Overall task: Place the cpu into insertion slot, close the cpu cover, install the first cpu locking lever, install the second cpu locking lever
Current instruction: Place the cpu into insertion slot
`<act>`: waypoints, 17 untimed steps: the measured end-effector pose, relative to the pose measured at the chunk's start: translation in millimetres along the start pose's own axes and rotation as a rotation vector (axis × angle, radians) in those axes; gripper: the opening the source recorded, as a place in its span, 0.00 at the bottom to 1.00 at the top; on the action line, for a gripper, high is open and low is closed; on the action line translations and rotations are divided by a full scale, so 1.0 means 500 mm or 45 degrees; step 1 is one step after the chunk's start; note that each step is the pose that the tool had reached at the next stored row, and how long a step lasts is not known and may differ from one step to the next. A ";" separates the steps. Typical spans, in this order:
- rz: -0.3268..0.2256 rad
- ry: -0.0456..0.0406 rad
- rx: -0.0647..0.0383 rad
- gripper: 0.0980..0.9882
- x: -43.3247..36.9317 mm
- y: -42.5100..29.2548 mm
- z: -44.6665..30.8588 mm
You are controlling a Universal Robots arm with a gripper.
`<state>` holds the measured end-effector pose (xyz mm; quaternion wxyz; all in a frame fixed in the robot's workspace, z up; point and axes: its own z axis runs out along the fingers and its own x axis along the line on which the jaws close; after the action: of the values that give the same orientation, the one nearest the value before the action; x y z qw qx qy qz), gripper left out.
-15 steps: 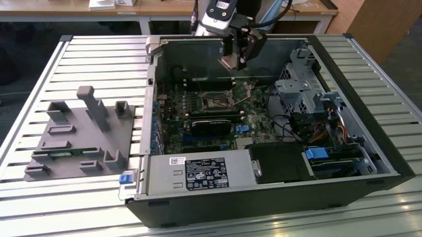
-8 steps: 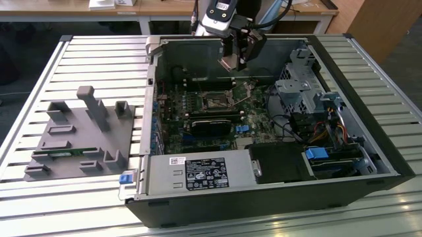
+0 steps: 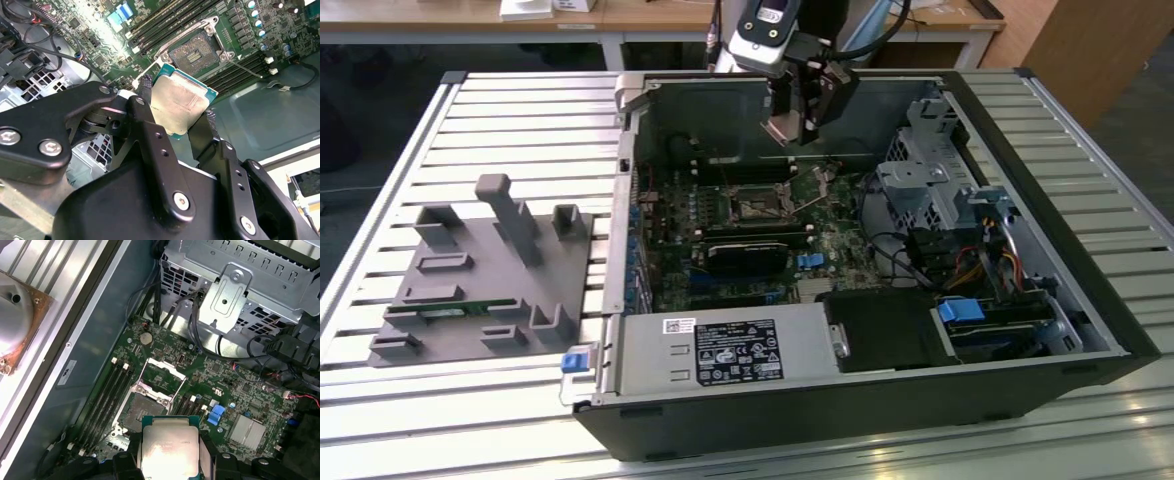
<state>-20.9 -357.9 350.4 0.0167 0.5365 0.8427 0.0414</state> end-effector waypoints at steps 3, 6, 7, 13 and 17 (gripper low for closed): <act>0.000 0.000 0.000 0.50 0.000 0.000 0.001; 0.000 0.000 0.000 0.50 0.000 0.000 0.002; 0.000 0.000 0.000 0.50 0.000 0.000 0.003; 0.000 0.000 0.000 0.50 0.000 0.000 0.005; 0.000 0.000 0.000 0.50 0.000 -0.001 0.007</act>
<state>-21.0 -357.9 347.1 0.0168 0.5365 0.8427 0.0412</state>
